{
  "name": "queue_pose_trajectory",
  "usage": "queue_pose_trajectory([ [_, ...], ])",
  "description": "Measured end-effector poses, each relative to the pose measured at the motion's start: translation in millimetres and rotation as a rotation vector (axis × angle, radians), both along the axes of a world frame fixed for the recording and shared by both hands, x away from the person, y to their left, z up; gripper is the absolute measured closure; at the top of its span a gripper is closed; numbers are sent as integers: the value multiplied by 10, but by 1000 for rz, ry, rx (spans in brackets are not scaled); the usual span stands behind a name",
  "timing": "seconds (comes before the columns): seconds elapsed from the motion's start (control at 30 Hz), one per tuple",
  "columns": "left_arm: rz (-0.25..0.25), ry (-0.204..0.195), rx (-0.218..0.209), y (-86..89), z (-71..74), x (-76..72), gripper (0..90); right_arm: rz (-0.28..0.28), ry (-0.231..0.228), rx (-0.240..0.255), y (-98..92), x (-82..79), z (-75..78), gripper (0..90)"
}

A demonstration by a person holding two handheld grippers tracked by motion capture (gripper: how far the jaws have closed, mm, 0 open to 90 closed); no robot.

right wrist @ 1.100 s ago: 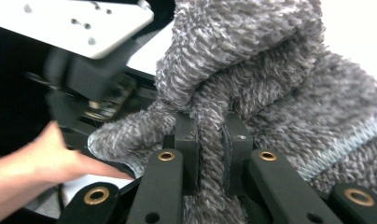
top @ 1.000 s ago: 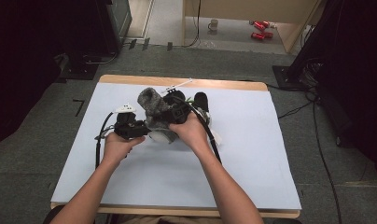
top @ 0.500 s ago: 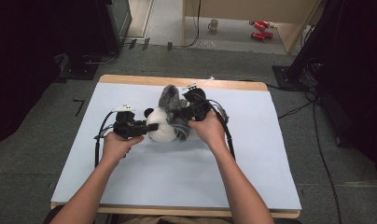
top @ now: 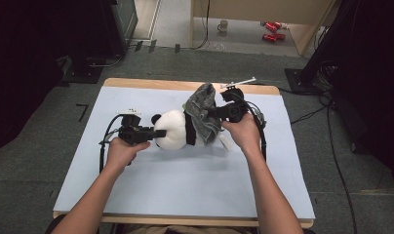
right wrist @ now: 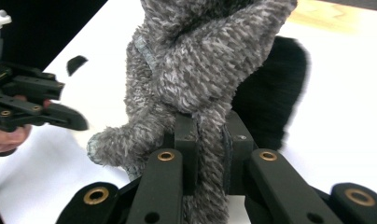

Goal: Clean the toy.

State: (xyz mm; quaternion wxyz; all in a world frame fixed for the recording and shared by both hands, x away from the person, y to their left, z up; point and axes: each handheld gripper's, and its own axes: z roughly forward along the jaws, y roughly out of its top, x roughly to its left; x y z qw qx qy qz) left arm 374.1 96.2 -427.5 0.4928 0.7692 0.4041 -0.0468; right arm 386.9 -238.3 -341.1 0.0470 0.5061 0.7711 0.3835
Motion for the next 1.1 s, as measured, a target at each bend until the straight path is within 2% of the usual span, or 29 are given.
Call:
queue_pose_trajectory([
  [0.27, -5, 34, -31, 64, 28, 15, 675, -58, -7, -33, -276, -32, 46, 803],
  [0.43, -7, 85, -75, 104, 49, 26, 675, -98, -21, -60, -441, -71, 103, 803],
  [0.5, -6, 103, -88, 117, 69, 29, 676, -114, -41, -81, -492, -102, 164, 803],
  [0.53, -2, 113, -88, 116, 79, 30, 676, -117, -48, -80, -510, -121, 204, 803],
  [0.6, 3, 144, -100, 113, 85, 29, 676, -102, -64, -29, -531, -164, 290, 803],
  [0.67, 8, 146, -95, 108, 87, 28, 675, -72, -75, 21, -496, -207, 366, 803],
  [0.8, 32, 110, -54, 88, 65, 32, 662, -7, -65, 31, -308, -242, 347, 803],
  [0.87, 39, 105, -46, 86, 54, 38, 656, 33, -50, 26, -175, -243, 268, 803],
  [0.93, 47, 82, -28, 80, 51, 30, 646, 62, -36, 8, -56, -239, 185, 803],
  [1.07, 48, 54, -19, 90, 31, 33, 615, 85, -28, -6, 88, -226, 94, 802],
  [1.1, 51, 45, -22, 95, 22, 35, 602, 85, -40, -33, 129, -230, 86, 803],
])
